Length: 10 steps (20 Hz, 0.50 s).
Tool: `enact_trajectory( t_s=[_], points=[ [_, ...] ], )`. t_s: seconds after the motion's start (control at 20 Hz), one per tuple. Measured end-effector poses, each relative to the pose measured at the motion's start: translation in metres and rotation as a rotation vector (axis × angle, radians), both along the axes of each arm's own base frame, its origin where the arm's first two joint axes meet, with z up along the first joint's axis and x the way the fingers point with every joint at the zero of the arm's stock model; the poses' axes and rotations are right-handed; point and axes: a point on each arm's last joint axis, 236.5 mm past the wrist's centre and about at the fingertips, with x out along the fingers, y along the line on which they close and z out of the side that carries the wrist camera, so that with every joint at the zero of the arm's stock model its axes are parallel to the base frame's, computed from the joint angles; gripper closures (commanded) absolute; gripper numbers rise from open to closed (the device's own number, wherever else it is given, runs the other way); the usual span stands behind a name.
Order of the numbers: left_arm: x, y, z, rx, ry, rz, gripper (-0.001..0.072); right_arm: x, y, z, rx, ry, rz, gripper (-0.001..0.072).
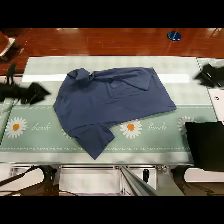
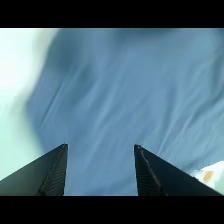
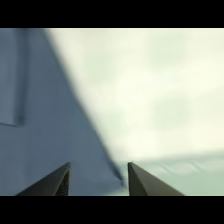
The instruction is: Fold the shirts.
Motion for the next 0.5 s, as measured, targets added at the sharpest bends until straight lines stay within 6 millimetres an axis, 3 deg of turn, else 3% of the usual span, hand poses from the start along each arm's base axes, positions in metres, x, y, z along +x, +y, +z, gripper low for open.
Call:
enact_trajectory(
  t_s=[0.1,0.25,0.4,0.5],
  points=[
    [-0.039,-0.004,-0.018,-0.045,0.04,0.046,0.0202,-0.035,-0.012,-0.012,0.02,0.017,-0.095,0.0293],
    [-0.09,-0.026,-0.045,-0.124,0.123,0.079,0.0202,-0.068,0.002,-0.024,0.082,0.001,-0.135,0.0293],
    [-0.122,-0.048,-0.065,-0.191,0.194,0.11,0.0203,-0.084,0.013,-0.034,0.117,-0.005,-0.146,0.0293],
    [-0.13,-0.063,-0.073,-0.237,0.208,0.135,0.0204,-0.091,0.019,-0.039,0.133,0.0,-0.148,0.0293]
  ],
)
